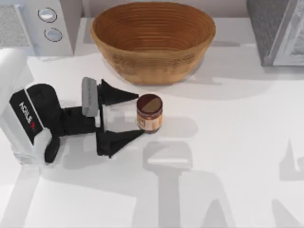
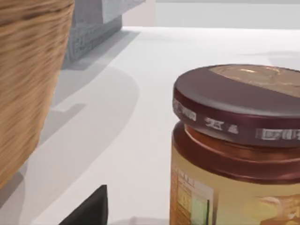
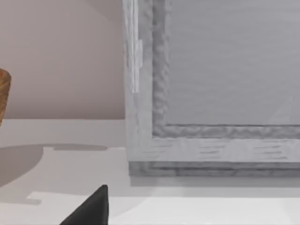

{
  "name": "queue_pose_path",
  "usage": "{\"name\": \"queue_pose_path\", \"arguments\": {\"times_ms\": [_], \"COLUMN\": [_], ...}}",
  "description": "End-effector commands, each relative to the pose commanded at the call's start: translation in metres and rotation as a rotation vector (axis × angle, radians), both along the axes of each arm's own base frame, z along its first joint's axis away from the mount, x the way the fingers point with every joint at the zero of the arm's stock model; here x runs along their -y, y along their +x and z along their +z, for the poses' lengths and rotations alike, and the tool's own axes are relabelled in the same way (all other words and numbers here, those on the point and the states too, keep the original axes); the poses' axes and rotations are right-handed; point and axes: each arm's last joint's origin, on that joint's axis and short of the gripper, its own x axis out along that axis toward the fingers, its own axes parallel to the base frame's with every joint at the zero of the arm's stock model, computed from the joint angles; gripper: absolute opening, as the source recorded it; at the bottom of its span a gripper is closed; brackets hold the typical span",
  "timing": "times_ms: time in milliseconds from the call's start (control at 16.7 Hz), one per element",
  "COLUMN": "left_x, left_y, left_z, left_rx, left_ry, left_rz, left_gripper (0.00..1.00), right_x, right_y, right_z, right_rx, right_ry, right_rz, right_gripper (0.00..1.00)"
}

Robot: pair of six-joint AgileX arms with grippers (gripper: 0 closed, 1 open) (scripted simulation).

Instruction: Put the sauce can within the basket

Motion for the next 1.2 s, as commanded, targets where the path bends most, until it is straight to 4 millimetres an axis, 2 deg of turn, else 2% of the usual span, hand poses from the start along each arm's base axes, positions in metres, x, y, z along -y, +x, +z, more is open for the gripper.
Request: {"name": "queue_pose_path", "arguments": {"times_ms": [300, 540, 1200], "left_x": [0.046, 0.05, 0.05], "left_y": [0.003, 0.005, 0.005], "left_z": [-0.001, 0.0, 0.0], "left_rx": [-0.002, 0.0, 0.0], "left_ry": [0.001, 0.0, 0.0], "left_rz": [-0.002, 0.0, 0.0], "left_gripper": [1.0, 1.0, 0.17], "right_x": [0.0, 0.0, 0.0], "right_y": [0.0, 0.0, 0.0], "right_z": [0.0, 0.0, 0.0], "right_rx": [0.0, 0.0, 0.0], "right_ry": [0.0, 0.0, 0.0], "right_rz": [0.0, 0.0, 0.0], "right_gripper": [1.0, 1.0, 1.0]}}
